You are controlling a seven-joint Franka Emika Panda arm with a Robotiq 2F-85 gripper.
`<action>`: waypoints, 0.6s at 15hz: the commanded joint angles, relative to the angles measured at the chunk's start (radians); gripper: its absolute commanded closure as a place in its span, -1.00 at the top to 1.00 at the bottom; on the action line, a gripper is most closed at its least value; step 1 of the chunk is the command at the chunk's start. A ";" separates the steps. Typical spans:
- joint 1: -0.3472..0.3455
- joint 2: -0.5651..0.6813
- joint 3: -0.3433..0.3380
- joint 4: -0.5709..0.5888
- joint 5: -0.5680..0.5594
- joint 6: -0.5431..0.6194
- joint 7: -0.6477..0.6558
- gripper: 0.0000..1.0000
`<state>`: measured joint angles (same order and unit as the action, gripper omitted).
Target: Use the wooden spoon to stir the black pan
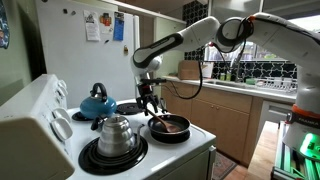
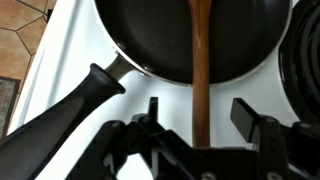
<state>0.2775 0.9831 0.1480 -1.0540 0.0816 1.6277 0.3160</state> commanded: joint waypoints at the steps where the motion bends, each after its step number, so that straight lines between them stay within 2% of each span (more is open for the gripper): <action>1: 0.013 0.039 -0.010 0.073 0.023 -0.056 0.002 -0.19; 6: 0.015 0.050 -0.010 0.097 0.025 -0.083 0.000 -0.91; 7: 0.016 0.054 -0.012 0.104 0.021 -0.089 -0.001 -0.99; 9: 0.017 0.056 -0.010 0.108 0.026 -0.092 0.000 -0.91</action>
<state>0.2849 1.0101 0.1480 -0.9934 0.0833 1.5737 0.3157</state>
